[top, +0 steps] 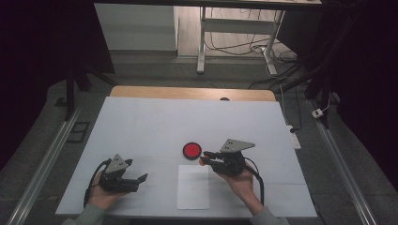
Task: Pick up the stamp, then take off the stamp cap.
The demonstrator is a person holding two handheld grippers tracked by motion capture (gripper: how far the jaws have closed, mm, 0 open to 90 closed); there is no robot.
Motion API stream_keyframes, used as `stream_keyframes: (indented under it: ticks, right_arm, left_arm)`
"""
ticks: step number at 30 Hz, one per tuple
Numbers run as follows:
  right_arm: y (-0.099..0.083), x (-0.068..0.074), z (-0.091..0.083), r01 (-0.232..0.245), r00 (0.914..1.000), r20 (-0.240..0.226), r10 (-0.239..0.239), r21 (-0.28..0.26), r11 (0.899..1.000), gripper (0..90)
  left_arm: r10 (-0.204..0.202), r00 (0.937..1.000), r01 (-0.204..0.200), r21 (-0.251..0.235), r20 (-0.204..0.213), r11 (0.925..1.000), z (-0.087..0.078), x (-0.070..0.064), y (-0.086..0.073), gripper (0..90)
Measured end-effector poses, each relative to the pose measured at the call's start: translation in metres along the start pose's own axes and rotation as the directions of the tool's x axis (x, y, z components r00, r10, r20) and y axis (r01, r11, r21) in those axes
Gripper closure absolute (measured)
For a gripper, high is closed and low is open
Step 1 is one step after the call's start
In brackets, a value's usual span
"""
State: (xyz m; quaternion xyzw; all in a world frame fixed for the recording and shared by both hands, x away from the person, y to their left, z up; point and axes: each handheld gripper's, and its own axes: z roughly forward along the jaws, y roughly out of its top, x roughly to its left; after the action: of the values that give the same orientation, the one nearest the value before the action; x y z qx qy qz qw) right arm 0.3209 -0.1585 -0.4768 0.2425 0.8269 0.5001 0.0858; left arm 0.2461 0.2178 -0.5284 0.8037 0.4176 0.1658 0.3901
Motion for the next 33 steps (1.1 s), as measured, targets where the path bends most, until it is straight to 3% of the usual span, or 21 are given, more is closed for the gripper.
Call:
stream_keyframes:
  ticks: [12,33]
  right_arm:
    - [0.002,0.010,0.013,0.021,0.9993,-0.031,-0.020,0.016,1.000,72.1]
    - [0.003,0.009,0.009,0.017,0.9996,-0.024,-0.017,0.002,1.000,72.1]
  left_arm:
    - [-0.001,1.0000,0.001,0.003,0.001,1.0000,0.001,0.000,0.000,17.4]
    - [0.002,1.0000,-0.002,0.000,0.001,1.0000,0.001,0.000,0.001,17.5]
